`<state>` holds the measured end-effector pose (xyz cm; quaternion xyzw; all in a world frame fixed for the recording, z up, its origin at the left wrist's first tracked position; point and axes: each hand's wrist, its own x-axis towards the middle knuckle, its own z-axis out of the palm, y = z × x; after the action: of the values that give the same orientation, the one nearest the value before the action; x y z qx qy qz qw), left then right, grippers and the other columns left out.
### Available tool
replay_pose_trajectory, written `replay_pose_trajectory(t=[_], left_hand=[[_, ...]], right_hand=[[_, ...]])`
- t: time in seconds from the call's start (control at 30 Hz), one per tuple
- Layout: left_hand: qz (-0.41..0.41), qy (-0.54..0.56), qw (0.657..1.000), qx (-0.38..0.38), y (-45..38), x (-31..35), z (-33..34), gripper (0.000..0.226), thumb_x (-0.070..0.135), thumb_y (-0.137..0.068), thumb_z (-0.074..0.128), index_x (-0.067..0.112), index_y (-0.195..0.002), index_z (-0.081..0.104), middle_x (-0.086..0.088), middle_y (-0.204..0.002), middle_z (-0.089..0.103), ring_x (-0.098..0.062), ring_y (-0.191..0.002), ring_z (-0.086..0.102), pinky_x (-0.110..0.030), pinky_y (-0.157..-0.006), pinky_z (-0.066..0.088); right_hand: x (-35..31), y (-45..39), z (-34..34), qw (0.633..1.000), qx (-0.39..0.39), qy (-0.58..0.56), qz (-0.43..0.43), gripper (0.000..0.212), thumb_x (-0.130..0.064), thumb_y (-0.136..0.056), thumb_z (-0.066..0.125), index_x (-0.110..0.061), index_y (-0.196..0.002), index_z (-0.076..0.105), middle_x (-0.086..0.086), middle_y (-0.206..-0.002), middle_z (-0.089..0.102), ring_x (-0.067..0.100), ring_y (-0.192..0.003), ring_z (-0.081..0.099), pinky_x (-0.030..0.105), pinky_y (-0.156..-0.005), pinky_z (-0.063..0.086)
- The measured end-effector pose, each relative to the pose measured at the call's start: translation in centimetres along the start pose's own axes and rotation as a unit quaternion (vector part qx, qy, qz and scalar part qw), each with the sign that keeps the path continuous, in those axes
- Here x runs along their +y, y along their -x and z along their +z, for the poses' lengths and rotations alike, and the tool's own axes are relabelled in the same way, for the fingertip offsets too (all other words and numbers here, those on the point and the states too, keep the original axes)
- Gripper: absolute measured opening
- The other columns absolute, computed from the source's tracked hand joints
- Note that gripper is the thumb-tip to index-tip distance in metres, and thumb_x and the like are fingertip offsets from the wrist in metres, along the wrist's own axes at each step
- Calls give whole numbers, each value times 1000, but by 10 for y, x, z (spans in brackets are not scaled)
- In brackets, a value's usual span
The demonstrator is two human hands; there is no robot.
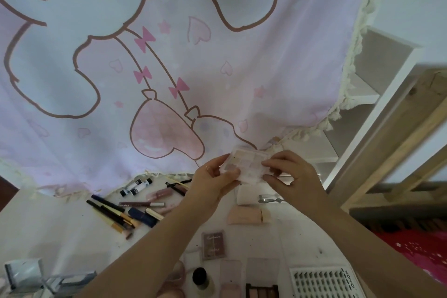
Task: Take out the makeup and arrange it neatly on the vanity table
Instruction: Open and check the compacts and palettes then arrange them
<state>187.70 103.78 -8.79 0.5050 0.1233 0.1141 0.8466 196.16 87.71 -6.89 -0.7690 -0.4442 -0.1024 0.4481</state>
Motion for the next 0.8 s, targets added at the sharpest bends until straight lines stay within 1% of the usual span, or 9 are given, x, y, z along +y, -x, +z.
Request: replay_pose_trajectory(t=[0.07,0.13,0.2,0.27,0.37,0.47,0.53,0.7,0.8], left_hand=[[-40,19,998,-34,-2,4,-4,31,-3,-72,59,6,-101,61,-3,-83,74,-14,-77,71,-20,-63,57],[-71,1,994,-80,-1,8,-8,36,2,-65,61,5,-101,61,-4,-84,73,-15,-77,71,-22,-63,57],[-101,-19,988,-115,0,10,-9,37,2,-64,60,4,-101,61,-6,-87,71,-16,-77,70,-24,-65,58],[-118,-29,985,-122,1,8,-8,35,2,-66,59,2,-101,60,-8,-89,69,-16,-77,70,-25,-67,59],[-93,-43,990,-99,1,-1,-10,25,0,-76,57,5,-99,62,-5,-90,72,-14,-81,70,-21,-67,57],[-53,-110,986,-110,5,-11,-16,43,-8,-78,60,17,-113,57,9,-98,73,-8,-93,68,-17,-72,54],[-31,-158,980,-119,6,-17,-19,53,0,-68,68,26,-112,56,12,-104,70,-5,-99,65,-15,-74,51],[-1,-174,980,-99,3,-27,-20,41,4,-66,67,32,-96,68,14,-98,72,-2,-92,67,-12,-70,51],[-1,-168,981,-98,2,-33,-20,43,14,-61,72,33,-100,69,16,-98,72,-1,-92,66,-12,-71,51]], right_hand=[[3,-3,-11,998,-46,-11,28,44,-7,-65,79,-9,-107,64,4,-103,51,12,-93,53,13,-85,42],[6,-6,-24,987,-153,-32,42,55,-10,-65,81,-24,-112,56,-6,-122,42,10,-119,42,22,-98,37],[6,-10,-30,959,-260,-87,71,55,-11,-66,80,-37,-106,53,-17,-130,37,-2,-124,39,17,-100,39],[8,-9,-30,930,-317,-135,123,49,-10,-67,80,-41,-96,57,-22,-129,41,-3,-120,45,16,-96,43],[15,-4,-23,938,-287,-121,152,42,-14,-63,82,-40,-85,58,-22,-116,50,-1,-109,52,11,-89,45],[19,3,-13,952,-229,-110,169,43,-18,-60,84,-43,-83,57,-22,-107,53,-2,-98,55,4,-78,45],[20,8,-7,952,-219,-113,180,44,-23,-59,85,-48,-81,57,-19,-102,57,-4,-94,56,6,-75,46],[20,19,3,947,-182,-153,215,42,-24,-59,84,-53,-80,61,-18,-96,63,2,-89,62,15,-77,51],[21,24,6,944,-171,-170,224,42,-19,-62,83,-55,-73,65,-24,-87,65,-1,-84,62,14,-76,51]])
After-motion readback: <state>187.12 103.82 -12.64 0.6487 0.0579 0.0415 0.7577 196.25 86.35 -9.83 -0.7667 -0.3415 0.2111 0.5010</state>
